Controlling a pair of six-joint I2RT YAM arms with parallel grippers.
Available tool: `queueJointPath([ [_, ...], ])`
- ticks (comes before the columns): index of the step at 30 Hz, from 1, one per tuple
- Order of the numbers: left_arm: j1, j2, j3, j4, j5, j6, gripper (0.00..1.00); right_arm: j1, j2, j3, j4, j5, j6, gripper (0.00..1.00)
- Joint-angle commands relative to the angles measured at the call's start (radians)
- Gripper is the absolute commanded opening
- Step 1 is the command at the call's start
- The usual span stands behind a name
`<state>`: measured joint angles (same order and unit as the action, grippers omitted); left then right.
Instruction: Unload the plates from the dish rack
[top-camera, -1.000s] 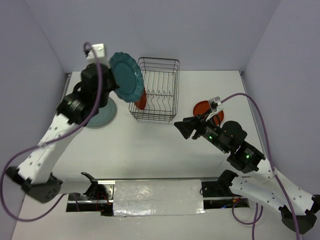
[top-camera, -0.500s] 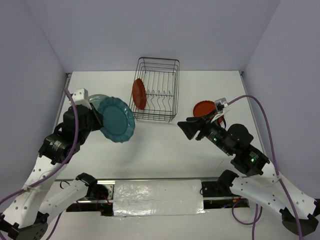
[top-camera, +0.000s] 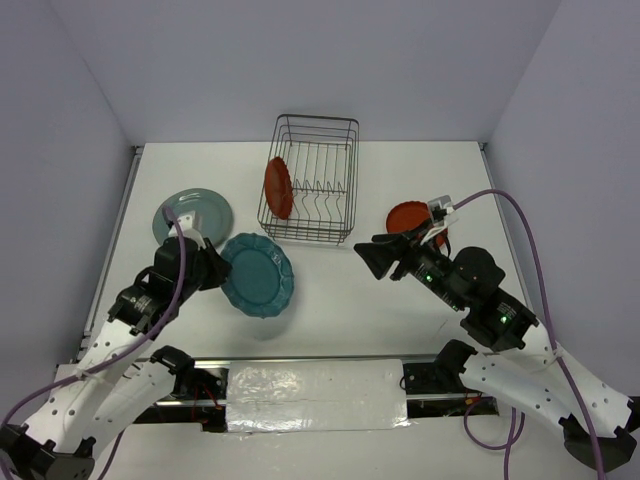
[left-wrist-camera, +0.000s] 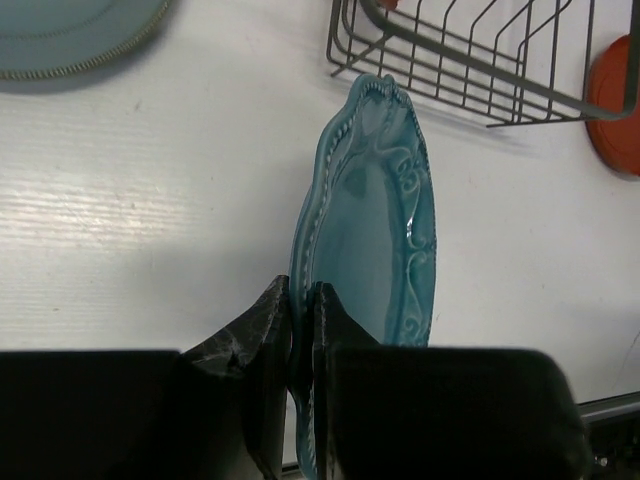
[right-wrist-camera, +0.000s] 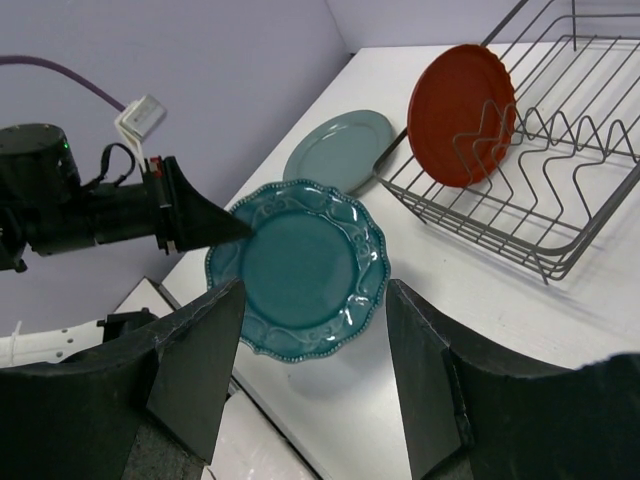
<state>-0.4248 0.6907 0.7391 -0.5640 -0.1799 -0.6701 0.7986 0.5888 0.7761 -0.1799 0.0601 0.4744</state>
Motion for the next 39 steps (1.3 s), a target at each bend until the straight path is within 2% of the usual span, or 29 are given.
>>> queueJointPath([
  [1, 0.011, -0.054, -0.020, 0.259, 0.077, -0.089, 0.00, 0.002, 0.006, 0.026, 0.020, 0.003, -0.014, 0.66],
  [9, 0.018, -0.069, -0.199, 0.418, 0.169, -0.163, 0.00, 0.002, -0.001, 0.023, 0.023, 0.006, -0.014, 0.66],
  [16, 0.018, -0.066, -0.242, 0.440, 0.145, -0.170, 0.00, 0.004, 0.008, 0.025, 0.023, 0.004, -0.014, 0.66],
  [32, 0.037, -0.042, -0.389, 0.611, 0.166, -0.203, 0.00, 0.002, 0.003, 0.022, 0.026, 0.003, -0.014, 0.66],
  [37, 0.040, -0.060, -0.448, 0.628, 0.128, -0.226, 0.00, 0.004, 0.017, 0.020, 0.033, -0.003, -0.011, 0.66],
  [39, 0.041, -0.069, -0.460, 0.616, 0.099, -0.230, 0.05, 0.002, 0.023, 0.020, 0.033, -0.009, -0.011, 0.66],
])
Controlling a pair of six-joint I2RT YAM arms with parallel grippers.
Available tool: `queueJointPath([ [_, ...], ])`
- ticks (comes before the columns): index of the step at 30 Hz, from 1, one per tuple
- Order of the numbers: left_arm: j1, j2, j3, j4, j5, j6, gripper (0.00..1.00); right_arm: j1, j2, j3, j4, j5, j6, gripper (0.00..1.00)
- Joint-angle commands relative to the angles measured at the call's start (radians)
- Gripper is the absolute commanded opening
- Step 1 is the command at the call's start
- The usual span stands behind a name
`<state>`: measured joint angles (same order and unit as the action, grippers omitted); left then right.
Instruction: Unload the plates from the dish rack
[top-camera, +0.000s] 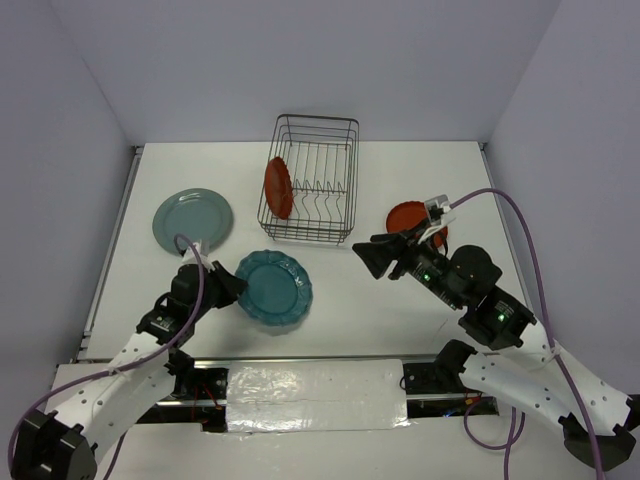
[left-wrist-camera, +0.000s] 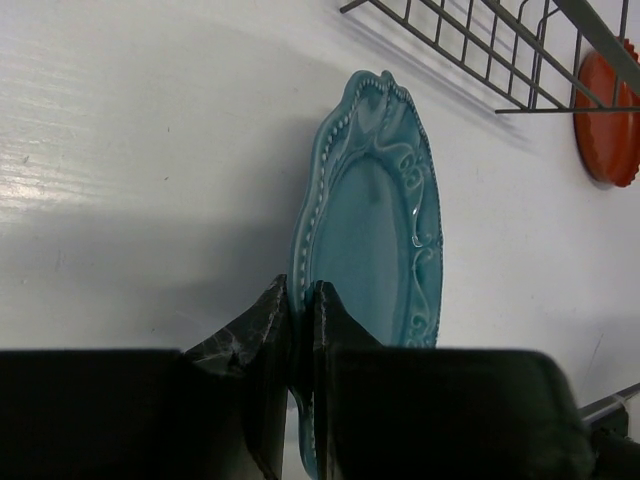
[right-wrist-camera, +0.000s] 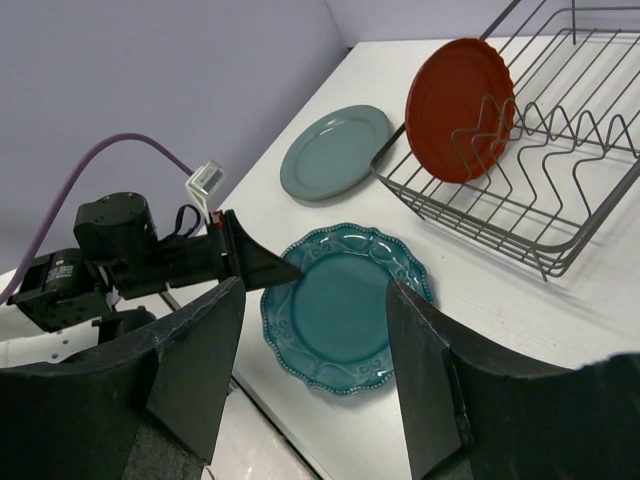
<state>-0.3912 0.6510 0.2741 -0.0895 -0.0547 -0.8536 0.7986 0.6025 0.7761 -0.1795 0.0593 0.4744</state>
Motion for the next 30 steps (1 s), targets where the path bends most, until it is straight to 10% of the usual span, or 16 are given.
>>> queueJointPath([
  [1, 0.009, -0.034, 0.001, 0.137, -0.036, -0.048, 0.11, 0.002, 0.014, 0.022, 0.034, -0.010, -0.011, 0.66],
  [7, 0.009, -0.039, -0.023, 0.137, -0.071, -0.055, 0.35, 0.002, 0.014, 0.020, 0.034, 0.002, -0.014, 0.66],
  [30, 0.011, 0.044, -0.115, 0.220, -0.171, -0.050, 0.54, 0.004, 0.022, 0.020, 0.037, -0.003, -0.014, 0.66],
])
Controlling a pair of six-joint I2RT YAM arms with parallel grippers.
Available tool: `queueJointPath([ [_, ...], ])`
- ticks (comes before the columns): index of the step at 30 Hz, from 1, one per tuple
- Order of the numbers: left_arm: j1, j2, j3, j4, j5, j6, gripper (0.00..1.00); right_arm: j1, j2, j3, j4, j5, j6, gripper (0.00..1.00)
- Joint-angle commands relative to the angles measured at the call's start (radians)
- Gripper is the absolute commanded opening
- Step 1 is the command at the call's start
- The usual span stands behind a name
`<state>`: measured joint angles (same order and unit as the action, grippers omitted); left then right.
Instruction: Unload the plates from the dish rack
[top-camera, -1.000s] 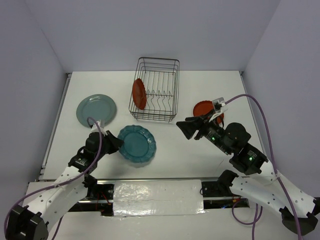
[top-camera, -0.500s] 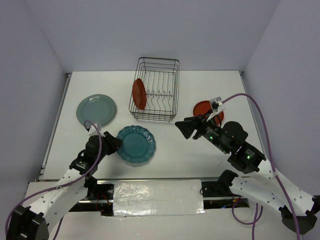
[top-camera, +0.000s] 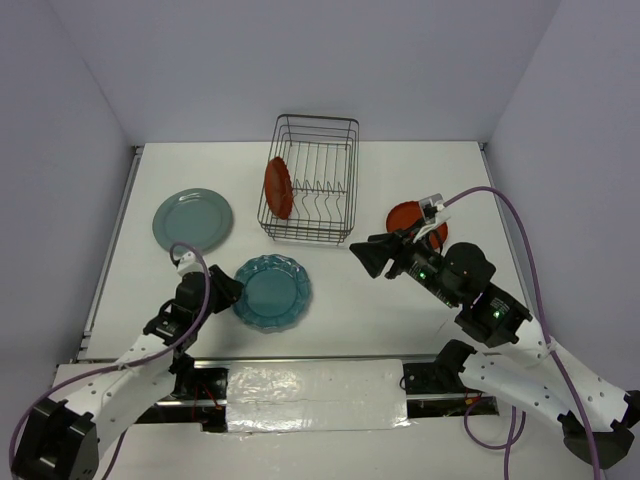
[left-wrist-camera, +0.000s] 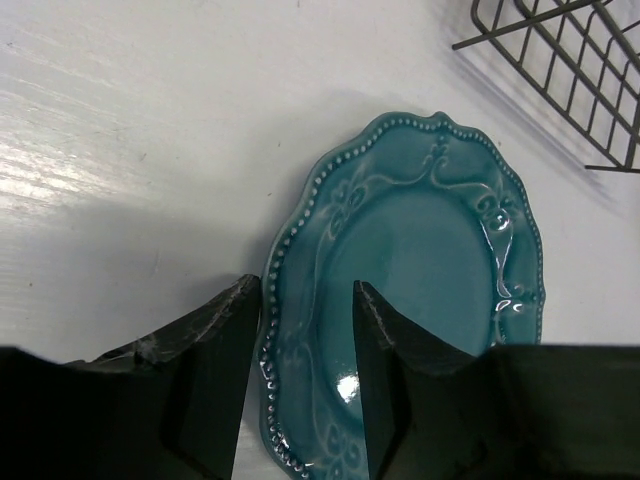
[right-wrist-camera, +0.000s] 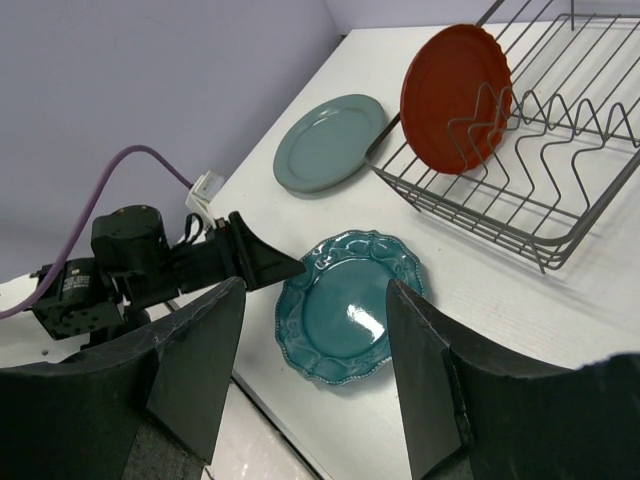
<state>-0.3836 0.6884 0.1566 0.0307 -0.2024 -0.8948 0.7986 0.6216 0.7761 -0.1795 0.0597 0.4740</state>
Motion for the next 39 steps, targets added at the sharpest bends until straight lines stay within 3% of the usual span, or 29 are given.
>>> queueJointPath([
  [1, 0.002, 0.010, 0.003, 0.098, -0.025, -0.006, 0.55, 0.002, 0.003, 0.020, 0.035, -0.001, -0.014, 0.66],
  [9, 0.003, -0.006, 0.031, 0.029, -0.061, 0.004, 0.64, 0.002, 0.003, 0.020, 0.035, -0.001, -0.014, 0.66],
  [15, 0.002, -0.033, 0.181, -0.107, -0.161, 0.051, 0.72, 0.002, 0.012, 0.022, 0.038, -0.001, -0.014, 0.66],
  [19, 0.003, 0.043, 0.387, -0.196, -0.218, 0.120, 0.72, 0.004, 0.024, 0.023, 0.038, 0.008, -0.014, 0.66],
  [24, -0.006, 0.169, 0.610, -0.239, -0.160, 0.243, 0.65, 0.002, 0.038, 0.020, 0.044, 0.008, -0.017, 0.66],
  [27, -0.046, 0.285, 0.779, -0.311, -0.161, 0.330, 0.61, 0.004, 0.059, 0.014, 0.070, 0.008, -0.035, 0.64],
  [31, -0.176, 0.450, 1.078, -0.523, -0.255, 0.390, 0.56, 0.004, 0.168, 0.052, 0.069, 0.040, -0.074, 0.58],
  [35, -0.322, 0.346, 0.991, -0.453, -0.278, 0.390, 0.56, -0.013, 0.297, 0.199, -0.002, 0.094, -0.135, 0.59],
  [39, -0.393, 0.189, 0.750, -0.278, -0.262, 0.363, 0.56, -0.102, 0.449, 0.304, 0.047, -0.027, -0.149, 0.59],
])
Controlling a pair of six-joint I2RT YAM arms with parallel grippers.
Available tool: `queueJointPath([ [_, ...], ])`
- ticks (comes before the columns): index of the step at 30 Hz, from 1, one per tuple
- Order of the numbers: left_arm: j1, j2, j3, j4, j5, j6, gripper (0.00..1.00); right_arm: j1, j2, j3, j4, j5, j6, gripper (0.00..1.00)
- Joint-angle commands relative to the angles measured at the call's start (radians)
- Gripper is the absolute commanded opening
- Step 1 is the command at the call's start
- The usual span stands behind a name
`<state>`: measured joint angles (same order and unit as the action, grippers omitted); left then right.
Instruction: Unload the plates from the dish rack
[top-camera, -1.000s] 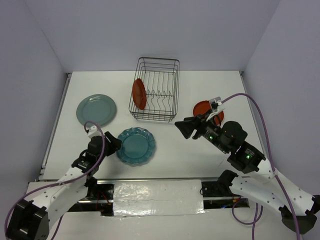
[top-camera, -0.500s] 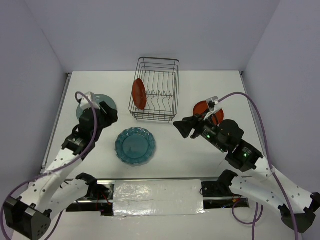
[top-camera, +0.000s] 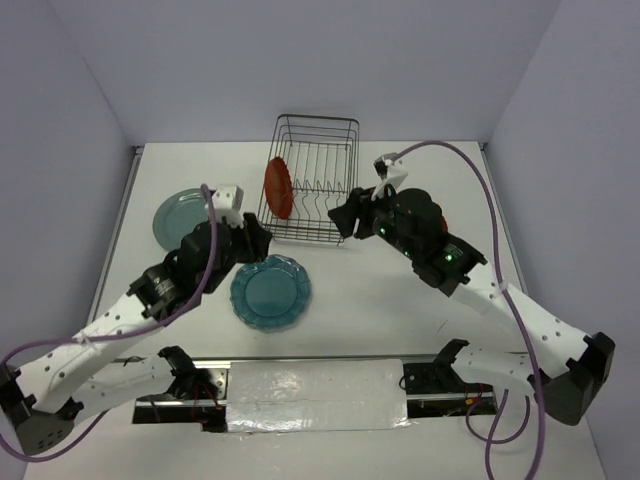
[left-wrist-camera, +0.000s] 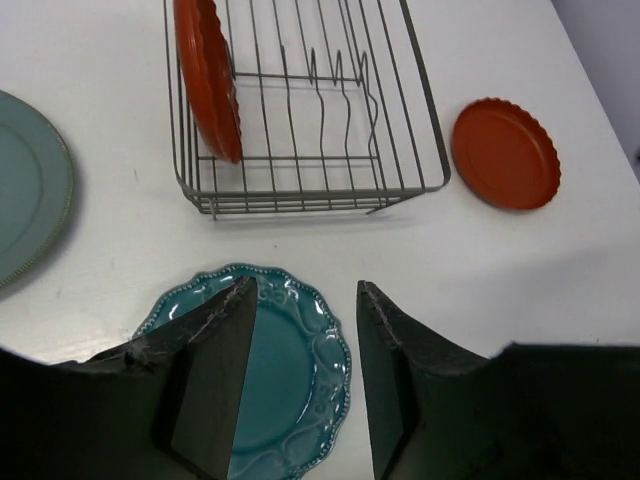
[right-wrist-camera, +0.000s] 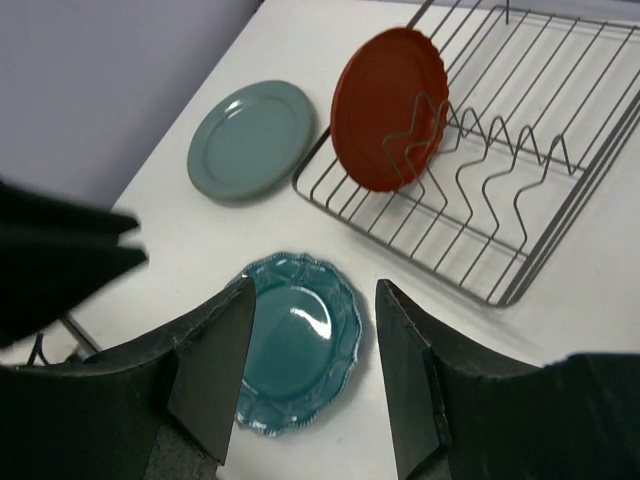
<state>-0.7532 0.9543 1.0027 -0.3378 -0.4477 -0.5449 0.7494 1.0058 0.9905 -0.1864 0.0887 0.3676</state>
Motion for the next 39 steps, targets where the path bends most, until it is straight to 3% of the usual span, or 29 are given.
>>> queueJointPath([
  [1, -0.029, -0.133, -0.177, 0.141, -0.010, 0.008, 0.56, -0.067, 0.094, 0.106, 0.067, -0.078, -0.038, 0.59],
  [7, -0.037, -0.322, -0.337, 0.266, 0.038, 0.060, 0.58, -0.199, 0.339, 0.195, 0.218, -0.302, 0.034, 0.58],
  [14, -0.055, -0.408, -0.395, 0.303, -0.006, 0.060, 0.58, -0.199, 0.568, 0.298, 0.405, -0.356, 0.024, 0.59],
  [20, -0.055, -0.453, -0.411, 0.280, -0.065, 0.037, 0.58, -0.156, 0.736, 0.398, 0.459, -0.376, -0.062, 0.60],
  [27, -0.057, -0.538, -0.437, 0.286, -0.051, 0.023, 0.59, -0.128, 0.888, 0.465, 0.469, -0.346, -0.076, 0.60],
  [39, -0.061, -0.528, -0.427, 0.272, -0.042, 0.014, 0.60, -0.104, 1.045, 0.516, 0.582, -0.425, -0.022, 0.58],
])
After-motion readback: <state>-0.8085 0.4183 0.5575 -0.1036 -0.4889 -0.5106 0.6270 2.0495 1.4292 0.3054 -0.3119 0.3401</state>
